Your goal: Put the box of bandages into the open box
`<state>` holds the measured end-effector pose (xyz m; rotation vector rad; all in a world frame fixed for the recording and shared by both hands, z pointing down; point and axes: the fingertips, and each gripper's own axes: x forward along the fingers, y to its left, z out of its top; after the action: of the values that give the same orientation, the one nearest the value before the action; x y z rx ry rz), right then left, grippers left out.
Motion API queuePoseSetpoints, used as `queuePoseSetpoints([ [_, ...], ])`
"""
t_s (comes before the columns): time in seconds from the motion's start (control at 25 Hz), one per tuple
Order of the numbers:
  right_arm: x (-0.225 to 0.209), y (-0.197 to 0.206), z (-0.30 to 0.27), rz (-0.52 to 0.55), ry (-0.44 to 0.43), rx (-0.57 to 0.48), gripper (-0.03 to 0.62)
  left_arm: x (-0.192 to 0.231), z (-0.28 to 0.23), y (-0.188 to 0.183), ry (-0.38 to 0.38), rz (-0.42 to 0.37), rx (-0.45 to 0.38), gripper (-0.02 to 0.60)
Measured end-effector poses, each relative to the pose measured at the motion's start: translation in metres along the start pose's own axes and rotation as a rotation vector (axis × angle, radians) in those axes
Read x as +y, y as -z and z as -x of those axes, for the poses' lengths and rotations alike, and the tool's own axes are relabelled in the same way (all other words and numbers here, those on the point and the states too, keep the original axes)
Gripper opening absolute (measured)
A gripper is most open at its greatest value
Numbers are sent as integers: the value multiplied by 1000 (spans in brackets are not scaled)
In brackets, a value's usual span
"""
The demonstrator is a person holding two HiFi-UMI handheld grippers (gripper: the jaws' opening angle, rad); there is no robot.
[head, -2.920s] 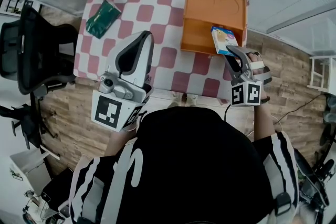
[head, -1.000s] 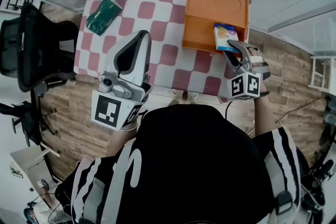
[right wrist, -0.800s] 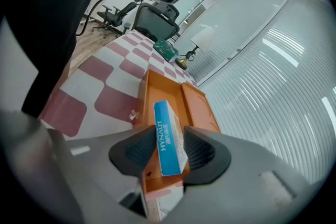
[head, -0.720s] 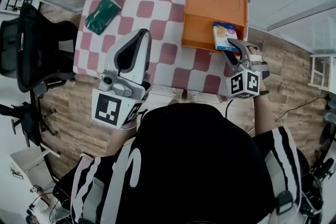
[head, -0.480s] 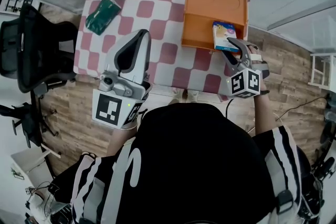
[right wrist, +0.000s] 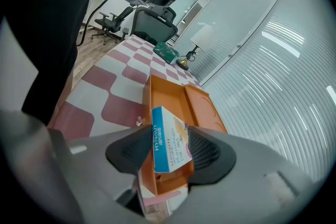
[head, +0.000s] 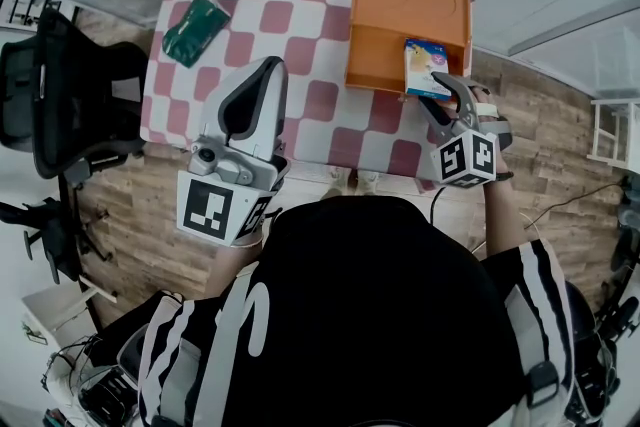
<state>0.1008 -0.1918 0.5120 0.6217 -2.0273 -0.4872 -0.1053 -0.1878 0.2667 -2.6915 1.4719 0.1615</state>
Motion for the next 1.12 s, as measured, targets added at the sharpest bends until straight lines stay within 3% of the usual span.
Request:
queuePoseSetpoints([
  [0.76, 12, 0, 2, -3, -16, -19, 202, -3, 4, -2, 5, 2, -10, 0],
  [1.12, -4, -24, 24, -132, 30, -79, 202, -9, 1, -4, 33, 7, -18, 0],
])
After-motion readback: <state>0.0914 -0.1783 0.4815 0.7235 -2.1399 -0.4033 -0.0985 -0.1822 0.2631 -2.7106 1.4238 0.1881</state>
